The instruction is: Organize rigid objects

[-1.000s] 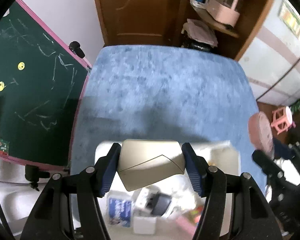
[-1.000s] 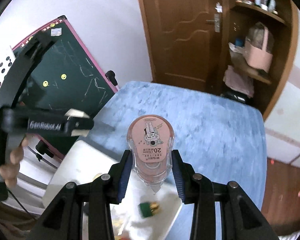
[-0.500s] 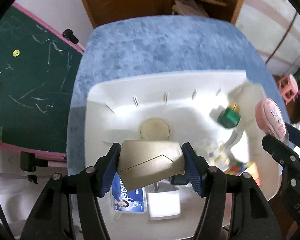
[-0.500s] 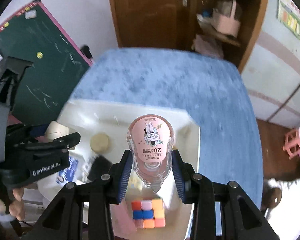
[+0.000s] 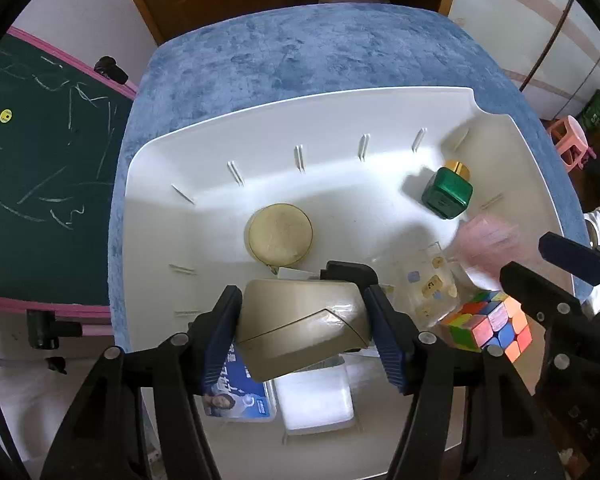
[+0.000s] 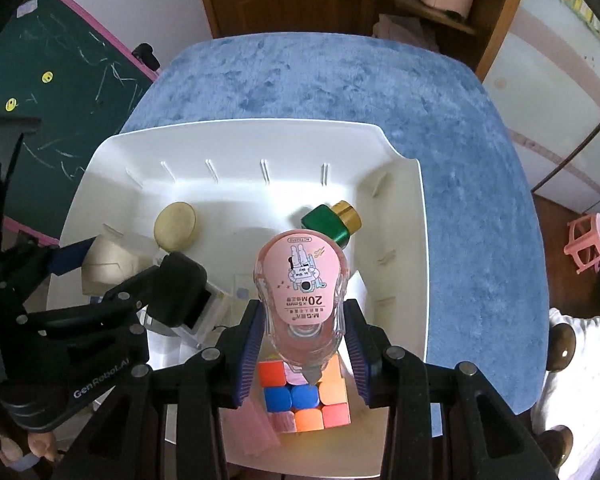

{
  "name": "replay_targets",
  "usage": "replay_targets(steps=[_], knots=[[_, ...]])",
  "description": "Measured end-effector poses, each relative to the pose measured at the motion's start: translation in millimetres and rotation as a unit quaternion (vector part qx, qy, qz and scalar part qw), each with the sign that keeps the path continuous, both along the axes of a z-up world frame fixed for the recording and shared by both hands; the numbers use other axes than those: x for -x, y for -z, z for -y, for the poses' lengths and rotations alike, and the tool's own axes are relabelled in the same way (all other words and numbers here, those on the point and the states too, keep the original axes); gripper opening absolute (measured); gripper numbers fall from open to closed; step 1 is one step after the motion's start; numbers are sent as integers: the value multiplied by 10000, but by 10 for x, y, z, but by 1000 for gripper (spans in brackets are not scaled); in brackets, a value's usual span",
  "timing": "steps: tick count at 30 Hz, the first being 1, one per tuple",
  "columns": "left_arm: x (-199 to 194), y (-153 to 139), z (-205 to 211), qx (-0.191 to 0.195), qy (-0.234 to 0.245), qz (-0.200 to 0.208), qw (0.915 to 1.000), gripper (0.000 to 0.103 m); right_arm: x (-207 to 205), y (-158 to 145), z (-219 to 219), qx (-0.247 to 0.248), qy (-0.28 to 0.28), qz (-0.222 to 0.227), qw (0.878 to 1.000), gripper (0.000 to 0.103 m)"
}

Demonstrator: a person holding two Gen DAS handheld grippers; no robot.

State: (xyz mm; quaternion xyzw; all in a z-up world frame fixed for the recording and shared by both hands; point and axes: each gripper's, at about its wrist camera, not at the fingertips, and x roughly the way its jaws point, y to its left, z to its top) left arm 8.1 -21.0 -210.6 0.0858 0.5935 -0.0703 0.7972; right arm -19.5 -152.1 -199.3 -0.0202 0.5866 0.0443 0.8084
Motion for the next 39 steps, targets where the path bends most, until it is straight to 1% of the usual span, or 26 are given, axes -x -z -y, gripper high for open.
replay_targets(steps=[1, 2, 4, 5, 6, 14, 19, 24, 29, 33, 35, 39], knots=[[10, -15, 1, 8, -18, 15, 10000, 79, -2, -1, 3, -8, -5, 18, 10000, 41], [16, -29, 1, 12, -28, 41, 10000, 80, 5, -19, 4, -12, 0, 52, 10000, 41], [35, -71, 2, 18, -32, 98, 9999, 81, 19, -61, 5, -30, -24, 104, 9999, 50], [44, -90, 7, 15, -27, 116, 9999, 81, 29, -85, 8, -43, -29, 138, 9999, 57], [59, -116, 8, 12, -21, 150, 9999, 81, 43, -119, 13, -53, -23, 203, 9998, 58], [179, -347, -1, 68, 6, 424, 9991, 81, 151, -332, 39, -89, 107, 472, 9988, 58], [270, -595, 2, 59, 39, 728, 9973, 81, 253, -543, 71, -183, 259, 683, 9972, 58], [345, -913, -23, 210, -3, 965, 9951, 81, 371, -808, 126, -280, 487, 935, 9940, 58], [405, -1206, -43, 336, -120, 1135, 9929, 81, 478, -1038, 170, -306, 714, 1071, 9912, 59], [445, -1420, -8, 500, -167, 1174, 9917, 81, 573, -1283, 228, -284, 903, 1283, 9872, 70], [473, -1518, 36, 508, -170, 1244, 9908, 81, 610, -1398, 253, -258, 959, 1401, 9852, 71], [506, -1689, 101, 578, -248, 1339, 9890, 81, 639, -1601, 340, -265, 979, 1554, 9826, 79]])
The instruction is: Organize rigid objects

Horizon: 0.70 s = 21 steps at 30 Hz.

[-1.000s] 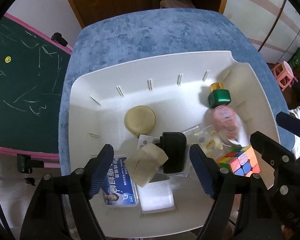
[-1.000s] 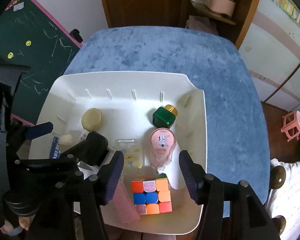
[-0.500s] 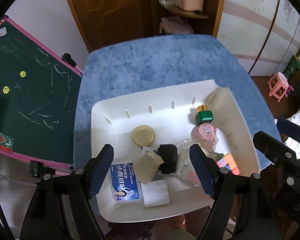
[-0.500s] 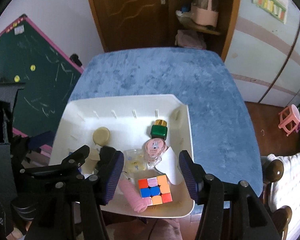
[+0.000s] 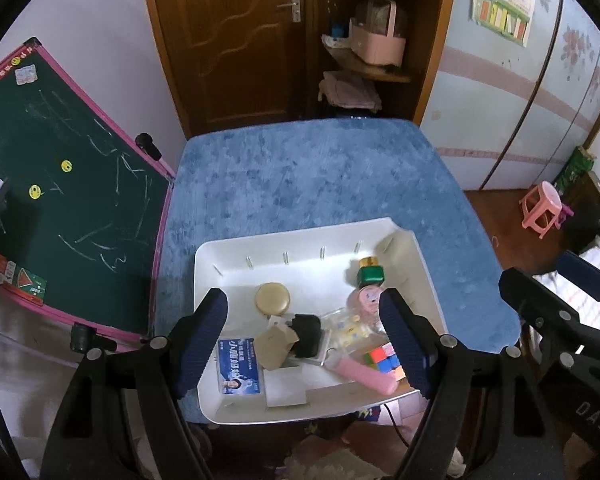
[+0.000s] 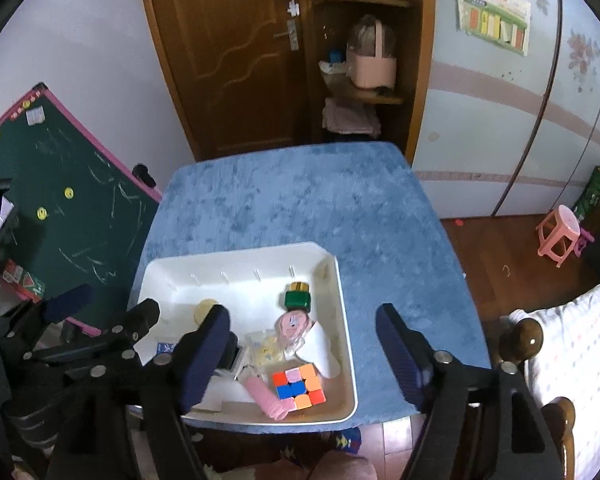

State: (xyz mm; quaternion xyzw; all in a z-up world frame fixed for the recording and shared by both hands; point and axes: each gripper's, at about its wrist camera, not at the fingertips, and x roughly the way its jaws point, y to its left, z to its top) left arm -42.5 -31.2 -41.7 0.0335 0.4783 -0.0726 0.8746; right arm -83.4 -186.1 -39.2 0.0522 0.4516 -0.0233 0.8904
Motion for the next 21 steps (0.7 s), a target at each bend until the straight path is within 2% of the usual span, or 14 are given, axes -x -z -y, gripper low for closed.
replay_targets(steps=[3, 9, 21], knots=[[14, -113, 42, 125, -90, 8, 9999, 81, -9, -127, 56, 61, -46, 45, 10000, 79], [62, -201, 104, 84, -269, 82, 9996, 81, 43, -290, 160, 236, -73, 167, 9996, 79], [92, -201, 121, 148, -526, 28, 9985, 81, 28, -284, 353, 152, 94, 57, 9998, 79]])
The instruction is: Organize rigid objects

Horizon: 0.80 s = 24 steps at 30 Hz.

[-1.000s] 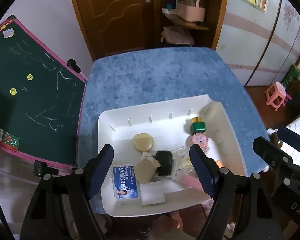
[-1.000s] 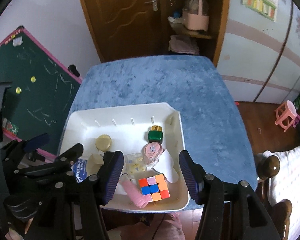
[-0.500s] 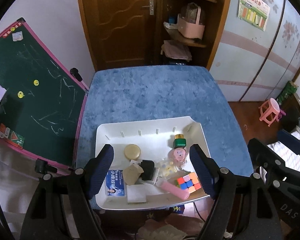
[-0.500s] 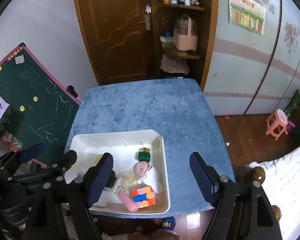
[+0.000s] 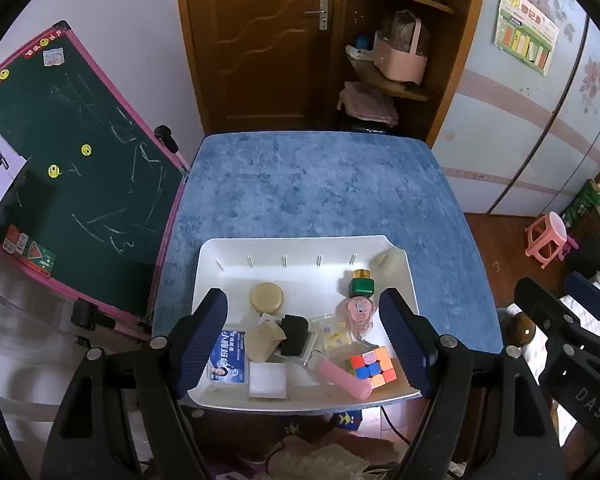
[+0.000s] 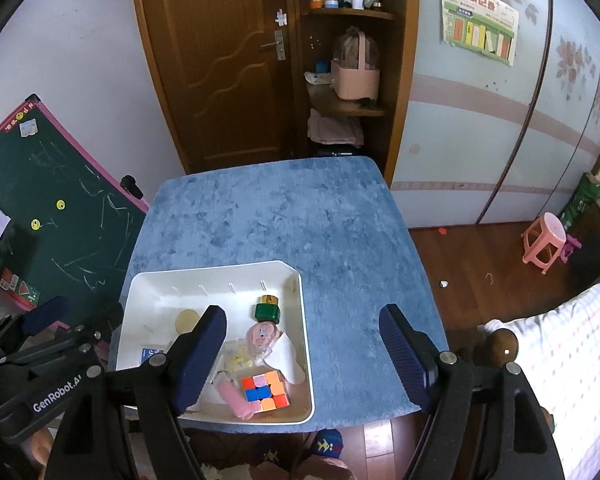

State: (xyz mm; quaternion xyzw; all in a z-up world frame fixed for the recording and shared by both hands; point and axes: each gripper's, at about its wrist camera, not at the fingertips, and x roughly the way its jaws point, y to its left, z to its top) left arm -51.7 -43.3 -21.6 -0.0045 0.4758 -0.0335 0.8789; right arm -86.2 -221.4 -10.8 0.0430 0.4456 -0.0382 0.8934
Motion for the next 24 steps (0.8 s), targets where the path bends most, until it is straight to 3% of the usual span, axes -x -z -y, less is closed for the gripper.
replay_targets(steps=[24], knots=[[-47, -7, 79, -35, 61, -25, 10000, 81, -21, -50, -73, 180, -71, 164, 9997, 79]])
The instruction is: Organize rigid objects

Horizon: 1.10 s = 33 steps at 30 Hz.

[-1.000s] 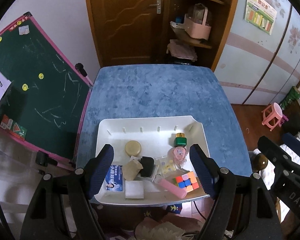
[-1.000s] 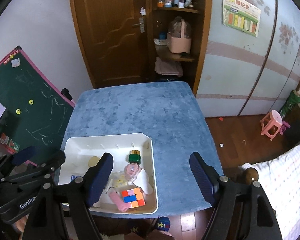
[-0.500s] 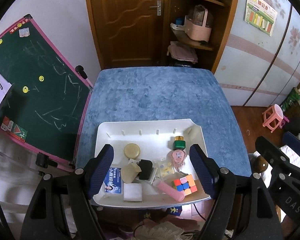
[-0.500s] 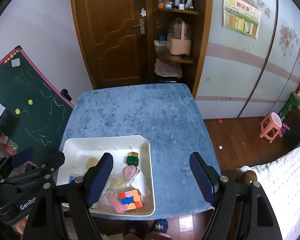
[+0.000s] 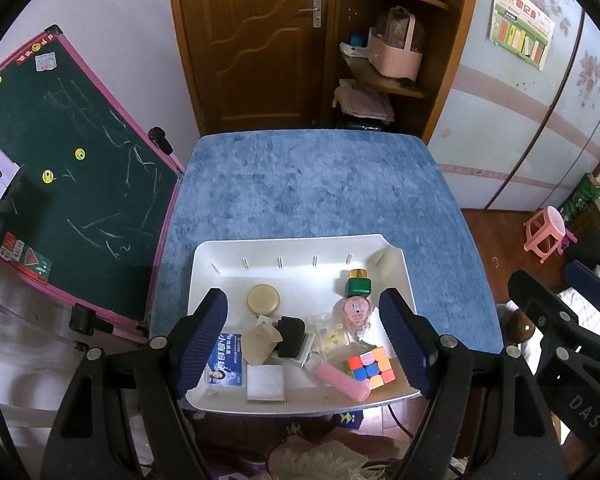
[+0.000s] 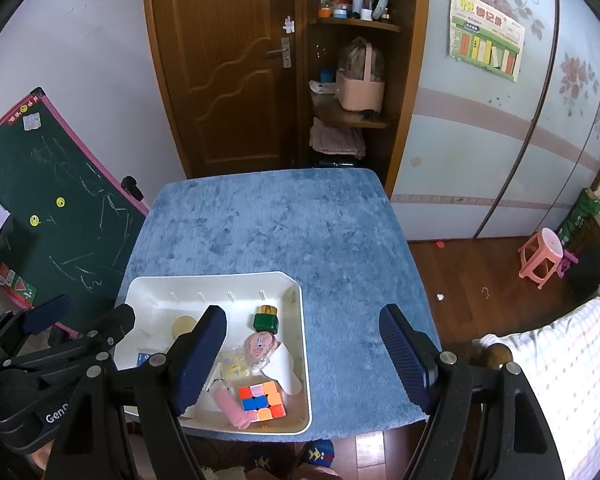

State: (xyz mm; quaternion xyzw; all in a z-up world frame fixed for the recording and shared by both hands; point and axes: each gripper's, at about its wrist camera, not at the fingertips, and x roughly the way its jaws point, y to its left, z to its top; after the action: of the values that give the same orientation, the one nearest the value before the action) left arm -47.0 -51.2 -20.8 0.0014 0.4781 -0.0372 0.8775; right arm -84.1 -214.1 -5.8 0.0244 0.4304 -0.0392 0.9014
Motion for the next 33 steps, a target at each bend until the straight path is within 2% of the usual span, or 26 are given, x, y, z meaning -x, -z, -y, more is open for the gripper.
replay_targets(steps=[33], knots=[[17, 41, 0, -46, 0, -38, 10000, 81, -41, 65, -28, -2, -73, -126, 9999, 79]])
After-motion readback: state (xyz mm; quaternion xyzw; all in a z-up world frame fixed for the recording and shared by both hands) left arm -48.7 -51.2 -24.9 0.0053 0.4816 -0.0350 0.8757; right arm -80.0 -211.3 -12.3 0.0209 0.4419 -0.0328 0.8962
